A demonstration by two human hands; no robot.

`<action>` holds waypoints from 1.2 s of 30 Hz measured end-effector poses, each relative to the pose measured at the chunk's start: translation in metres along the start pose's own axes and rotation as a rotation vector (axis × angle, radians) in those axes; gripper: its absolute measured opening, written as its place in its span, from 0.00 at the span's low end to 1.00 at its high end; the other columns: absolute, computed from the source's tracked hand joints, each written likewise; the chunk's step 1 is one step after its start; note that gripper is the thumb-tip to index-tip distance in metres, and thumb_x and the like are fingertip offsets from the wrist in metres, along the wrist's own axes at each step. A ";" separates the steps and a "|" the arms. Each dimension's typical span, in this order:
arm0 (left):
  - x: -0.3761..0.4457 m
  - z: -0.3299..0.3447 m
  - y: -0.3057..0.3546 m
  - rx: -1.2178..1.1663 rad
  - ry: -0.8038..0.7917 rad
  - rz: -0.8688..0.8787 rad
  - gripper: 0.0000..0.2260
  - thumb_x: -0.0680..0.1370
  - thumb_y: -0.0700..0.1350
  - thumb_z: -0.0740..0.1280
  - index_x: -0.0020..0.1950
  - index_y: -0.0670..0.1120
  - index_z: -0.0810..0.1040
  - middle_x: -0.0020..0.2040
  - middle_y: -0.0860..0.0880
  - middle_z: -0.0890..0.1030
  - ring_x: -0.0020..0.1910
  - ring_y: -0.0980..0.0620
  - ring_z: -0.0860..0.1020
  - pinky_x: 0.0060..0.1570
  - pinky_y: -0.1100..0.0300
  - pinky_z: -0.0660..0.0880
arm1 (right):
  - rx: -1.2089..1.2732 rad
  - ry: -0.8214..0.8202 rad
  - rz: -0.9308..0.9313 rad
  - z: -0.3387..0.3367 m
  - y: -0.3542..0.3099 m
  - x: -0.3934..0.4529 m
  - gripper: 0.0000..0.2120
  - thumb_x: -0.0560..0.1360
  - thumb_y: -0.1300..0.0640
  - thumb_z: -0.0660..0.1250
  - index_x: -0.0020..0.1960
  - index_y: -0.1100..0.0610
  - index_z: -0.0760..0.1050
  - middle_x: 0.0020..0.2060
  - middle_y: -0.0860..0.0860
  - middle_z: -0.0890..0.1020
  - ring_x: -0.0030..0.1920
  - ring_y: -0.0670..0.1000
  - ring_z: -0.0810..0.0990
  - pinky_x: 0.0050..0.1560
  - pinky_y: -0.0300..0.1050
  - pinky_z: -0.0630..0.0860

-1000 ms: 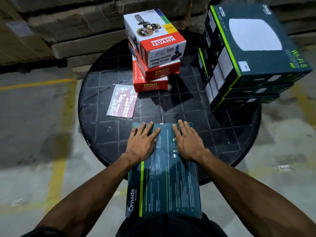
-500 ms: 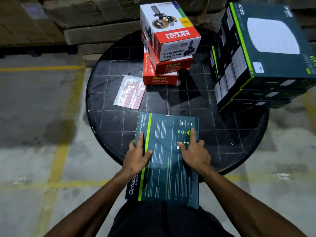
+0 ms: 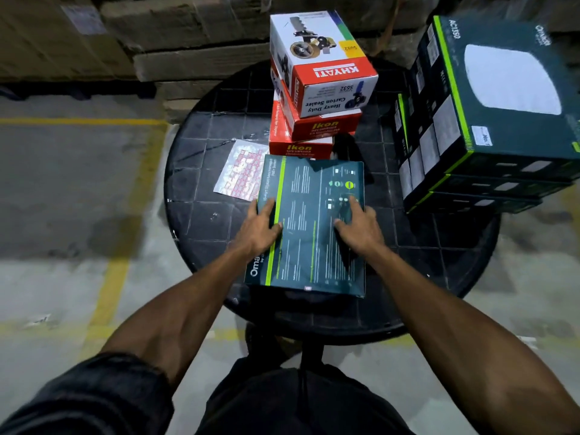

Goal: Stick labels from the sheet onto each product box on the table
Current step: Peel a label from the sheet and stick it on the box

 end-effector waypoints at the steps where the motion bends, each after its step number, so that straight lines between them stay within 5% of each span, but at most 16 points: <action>1: -0.006 0.004 -0.003 0.064 0.007 0.019 0.30 0.82 0.51 0.61 0.80 0.50 0.52 0.80 0.43 0.41 0.77 0.38 0.55 0.74 0.44 0.57 | -0.043 -0.012 -0.027 0.004 0.004 -0.004 0.32 0.80 0.47 0.62 0.79 0.48 0.51 0.78 0.58 0.50 0.73 0.64 0.61 0.69 0.62 0.66; 8: -0.066 0.042 -0.010 0.568 0.064 0.219 0.30 0.82 0.59 0.49 0.80 0.47 0.48 0.80 0.45 0.46 0.79 0.46 0.42 0.76 0.51 0.43 | -0.442 0.092 -0.263 0.027 0.016 -0.049 0.28 0.84 0.47 0.50 0.80 0.55 0.50 0.79 0.60 0.46 0.78 0.59 0.48 0.77 0.54 0.50; 13: -0.096 0.062 -0.008 0.703 0.030 0.307 0.45 0.71 0.72 0.37 0.80 0.44 0.47 0.80 0.45 0.45 0.79 0.47 0.42 0.77 0.52 0.42 | -0.499 0.043 -0.511 0.041 0.004 -0.069 0.27 0.81 0.46 0.57 0.77 0.56 0.59 0.78 0.59 0.55 0.78 0.58 0.51 0.77 0.53 0.48; 22: -0.098 0.073 0.003 0.704 0.148 0.186 0.47 0.72 0.75 0.47 0.79 0.40 0.53 0.80 0.42 0.52 0.79 0.45 0.48 0.77 0.49 0.45 | -0.457 -0.111 -0.601 0.045 0.004 -0.067 0.27 0.81 0.49 0.59 0.77 0.53 0.59 0.79 0.55 0.52 0.79 0.54 0.51 0.78 0.50 0.49; 26: -0.096 0.071 0.002 0.679 0.183 0.212 0.50 0.69 0.76 0.42 0.77 0.41 0.60 0.78 0.43 0.60 0.78 0.45 0.55 0.76 0.50 0.49 | -0.469 -0.110 -0.597 0.044 0.004 -0.068 0.27 0.81 0.49 0.58 0.78 0.53 0.58 0.79 0.54 0.51 0.79 0.53 0.50 0.77 0.48 0.47; 32: -0.097 0.071 0.002 0.643 0.215 0.214 0.50 0.67 0.76 0.41 0.78 0.43 0.59 0.79 0.44 0.57 0.78 0.47 0.52 0.76 0.52 0.45 | -0.507 -0.124 -0.604 0.045 0.004 -0.070 0.28 0.81 0.49 0.59 0.79 0.53 0.56 0.79 0.54 0.49 0.79 0.53 0.48 0.77 0.49 0.47; 36: -0.098 0.071 0.002 0.578 0.244 0.217 0.47 0.70 0.75 0.50 0.78 0.43 0.59 0.79 0.45 0.57 0.78 0.46 0.52 0.76 0.52 0.45 | -0.484 -0.116 -0.573 0.046 0.002 -0.070 0.29 0.80 0.46 0.60 0.77 0.53 0.59 0.79 0.55 0.51 0.79 0.54 0.50 0.77 0.49 0.48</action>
Point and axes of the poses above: each hand's wrist, its own x-axis towards the middle knuckle, its own z-axis out of the palm, y = z × x, the point moved 7 cm from there along x, towards the middle knuckle
